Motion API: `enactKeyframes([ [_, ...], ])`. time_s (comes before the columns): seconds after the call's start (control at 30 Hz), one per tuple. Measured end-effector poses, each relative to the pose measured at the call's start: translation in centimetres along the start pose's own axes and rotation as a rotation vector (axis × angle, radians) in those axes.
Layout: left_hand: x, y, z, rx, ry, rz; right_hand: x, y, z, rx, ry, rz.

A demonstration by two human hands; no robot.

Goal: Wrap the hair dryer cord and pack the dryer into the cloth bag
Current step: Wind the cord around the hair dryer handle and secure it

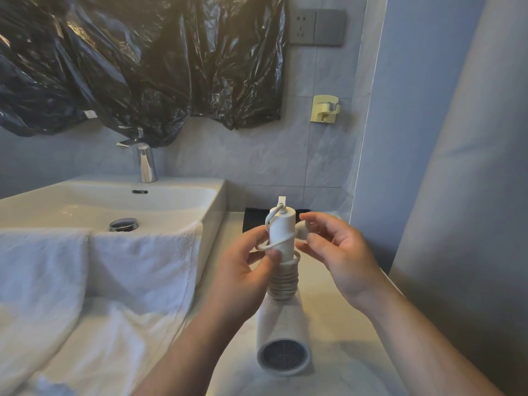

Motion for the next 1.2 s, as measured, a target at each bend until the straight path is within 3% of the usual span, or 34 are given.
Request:
enactKeyframes([
  [0.13,-0.2,-0.3,0.0,-0.005,0.015,-0.033,-0.4,0.4,-0.5,-0.001,0.045,-0.052],
  [0.43,-0.4,0.0,-0.1,0.059,0.041,-0.042,-0.7,1.3,-0.3,-0.024,0.130,0.044],
  [0.73,0.0,-0.4,0.6,-0.222,-0.061,-0.005,-0.9,1.3,-0.9,0.035,0.099,-0.062],
  [0.83,0.2,-0.3,0.7,-0.240,-0.076,0.066,-1.0,1.5,-0.9,0.027,0.090,-0.006],
  [0.97,0.3,-0.7,2.0,-0.269,-0.117,0.036,-1.5,1.9,-1.1,-0.040,0.118,0.101],
  [1.2,0.5,-0.9,2.5,-0.214,-0.151,-0.012,-1.7,1.3,-0.9,-0.090,0.057,-0.006],
])
Point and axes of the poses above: each hand's wrist, its own x-axis towards the middle knuckle, its own y-axis out of the palm, z = x × y, the point moved 4 cm from there along x, towards the middle knuckle, and after that the axes turned 14 degrees about z, right-handed, at the moved point
